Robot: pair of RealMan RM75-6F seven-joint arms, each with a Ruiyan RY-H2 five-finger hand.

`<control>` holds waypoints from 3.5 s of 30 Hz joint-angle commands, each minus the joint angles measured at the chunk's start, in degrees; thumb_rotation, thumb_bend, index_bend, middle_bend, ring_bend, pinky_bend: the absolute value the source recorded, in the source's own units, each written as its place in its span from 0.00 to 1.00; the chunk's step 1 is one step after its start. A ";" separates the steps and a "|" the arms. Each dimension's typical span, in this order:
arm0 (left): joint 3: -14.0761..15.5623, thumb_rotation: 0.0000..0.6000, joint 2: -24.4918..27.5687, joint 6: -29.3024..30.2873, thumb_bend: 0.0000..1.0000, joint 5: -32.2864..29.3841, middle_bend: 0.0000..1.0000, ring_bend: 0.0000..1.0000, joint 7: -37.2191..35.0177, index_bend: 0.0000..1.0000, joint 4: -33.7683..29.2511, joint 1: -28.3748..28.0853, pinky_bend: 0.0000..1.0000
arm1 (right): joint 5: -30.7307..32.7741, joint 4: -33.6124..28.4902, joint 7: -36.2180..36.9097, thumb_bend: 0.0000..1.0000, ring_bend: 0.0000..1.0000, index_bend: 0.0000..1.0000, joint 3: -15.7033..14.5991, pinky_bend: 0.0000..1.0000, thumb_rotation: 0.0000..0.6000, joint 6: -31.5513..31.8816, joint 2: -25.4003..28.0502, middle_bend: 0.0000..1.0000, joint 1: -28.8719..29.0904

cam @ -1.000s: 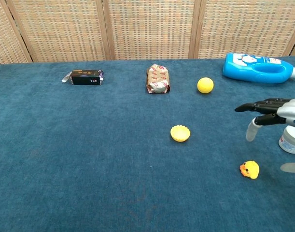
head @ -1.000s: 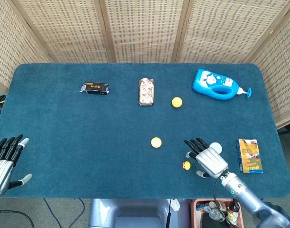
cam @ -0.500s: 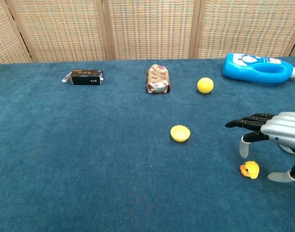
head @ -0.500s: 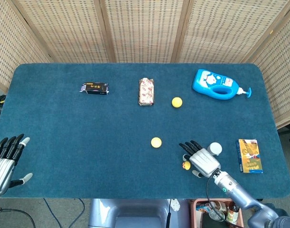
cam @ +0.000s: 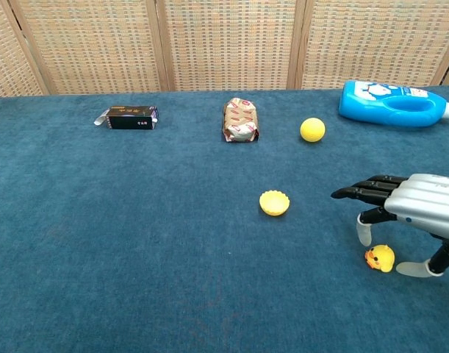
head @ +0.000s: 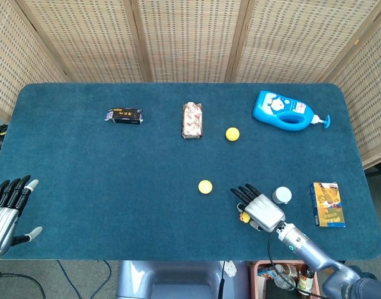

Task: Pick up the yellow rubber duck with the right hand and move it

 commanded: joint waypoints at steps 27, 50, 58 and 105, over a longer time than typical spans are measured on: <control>0.09 1.00 0.57 -0.27 0.00 -0.47 0.00 0.00 -0.94 0.00 -0.43 -0.26 0.00 | 3.02 -4.97 1.63 0.30 0.00 0.52 2.56 0.08 1.00 1.97 2.44 0.00 3.62; -0.38 1.00 0.57 -4.01 0.00 -3.28 0.00 0.00 -0.44 0.00 -0.97 -2.10 0.00 | 27.15 -8.69 -18.14 0.30 0.00 0.52 14.70 0.08 1.00 -17.97 -4.95 0.00 18.07; -0.74 1.00 1.23 -4.41 0.00 -4.41 0.00 0.00 -1.86 0.00 -1.04 -2.36 0.00 | 32.14 -4.64 -21.29 0.30 0.00 0.52 14.69 0.08 1.00 -18.91 -9.03 0.00 20.35; -0.05 1.00 0.67 -1.80 0.00 -2.77 0.00 0.00 -3.08 0.00 0.46 -1.45 0.00 | 20.60 -16.41 -6.42 0.00 0.00 0.00 2.37 0.01 1.00 23.43 17.57 0.00 -6.00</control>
